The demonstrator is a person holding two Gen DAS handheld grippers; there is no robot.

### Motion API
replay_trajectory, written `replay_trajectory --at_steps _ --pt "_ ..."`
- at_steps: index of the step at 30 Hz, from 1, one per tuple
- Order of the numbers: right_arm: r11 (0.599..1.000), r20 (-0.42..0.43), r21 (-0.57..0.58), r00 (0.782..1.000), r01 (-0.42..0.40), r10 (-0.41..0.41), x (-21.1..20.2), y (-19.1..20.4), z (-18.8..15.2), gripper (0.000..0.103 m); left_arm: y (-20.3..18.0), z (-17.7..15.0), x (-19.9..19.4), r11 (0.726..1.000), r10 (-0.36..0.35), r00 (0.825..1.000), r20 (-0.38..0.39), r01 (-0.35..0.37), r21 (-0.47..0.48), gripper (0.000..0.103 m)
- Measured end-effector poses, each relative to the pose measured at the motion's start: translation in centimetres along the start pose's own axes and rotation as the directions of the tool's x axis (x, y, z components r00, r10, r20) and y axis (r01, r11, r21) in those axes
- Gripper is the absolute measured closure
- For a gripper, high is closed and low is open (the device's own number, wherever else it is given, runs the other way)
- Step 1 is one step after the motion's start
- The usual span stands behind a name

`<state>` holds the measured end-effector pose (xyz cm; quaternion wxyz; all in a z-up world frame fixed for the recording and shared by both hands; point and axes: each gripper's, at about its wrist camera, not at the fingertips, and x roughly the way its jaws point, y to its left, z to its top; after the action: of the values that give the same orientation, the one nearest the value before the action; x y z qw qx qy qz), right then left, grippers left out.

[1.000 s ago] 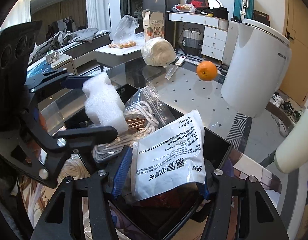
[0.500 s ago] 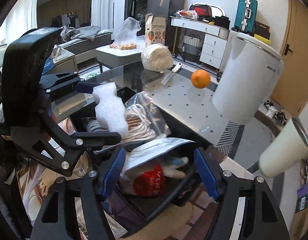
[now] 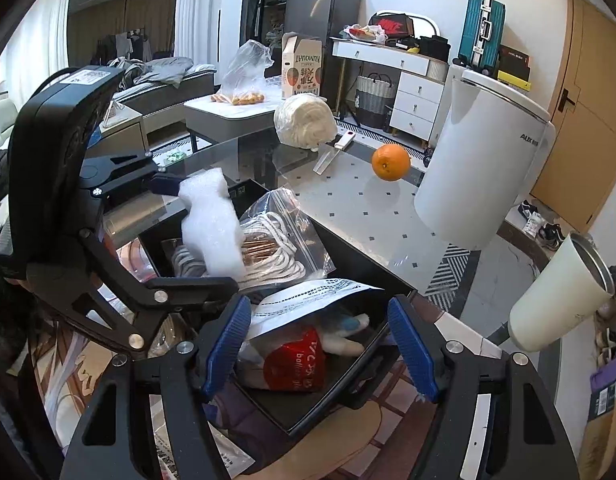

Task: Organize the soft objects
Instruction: 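Lower the packet and foam block into the box and open both grippers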

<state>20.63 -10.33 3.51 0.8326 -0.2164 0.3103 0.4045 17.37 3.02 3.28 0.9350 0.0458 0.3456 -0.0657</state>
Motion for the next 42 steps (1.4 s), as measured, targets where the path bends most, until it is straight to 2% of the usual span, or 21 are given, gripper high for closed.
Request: replay_trajectory --at_steps 3,7,19,22,27,31,42 --pt "1.000 0.006 0.005 1.000 0.005 -0.005 -0.3 -0.1 -0.2 0.030 0.3 -0.1 -0.6 0.999 -0.020 1.000 0.018 0.020 -0.028 0.010" --pt "1.000 0.012 0.020 1.000 0.008 -0.008 -0.8 -0.1 -0.4 0.030 -0.2 -0.3 -1.1 0.999 -0.050 0.999 0.016 0.050 -0.017 0.008" --pt "0.998 0.026 0.058 1.000 0.013 -0.015 -2.1 0.1 -1.9 0.030 -0.8 -0.8 -2.3 0.998 -0.055 0.998 0.021 0.055 -0.004 0.006" --pt "0.996 0.028 0.085 1.000 0.009 -0.011 -2.4 0.1 -2.3 0.020 -0.7 -1.4 -2.6 0.999 -0.041 0.999 0.018 0.041 -0.001 0.003" --pt "0.990 0.041 0.142 0.999 0.001 -0.007 -3.3 0.4 -3.2 0.016 0.0 -2.2 -3.8 0.999 -0.046 0.999 0.029 0.046 -0.028 0.000" --pt "0.982 0.056 0.188 0.998 0.006 -0.017 -4.0 1.0 -4.0 0.002 0.3 -2.9 -5.2 0.999 -0.008 0.999 0.051 0.010 -0.039 0.000" --pt "0.969 0.039 0.245 0.999 0.024 -0.035 -5.3 2.6 -5.8 0.001 0.3 -4.9 -6.9 0.998 0.024 0.998 0.057 -0.021 -0.053 0.000"
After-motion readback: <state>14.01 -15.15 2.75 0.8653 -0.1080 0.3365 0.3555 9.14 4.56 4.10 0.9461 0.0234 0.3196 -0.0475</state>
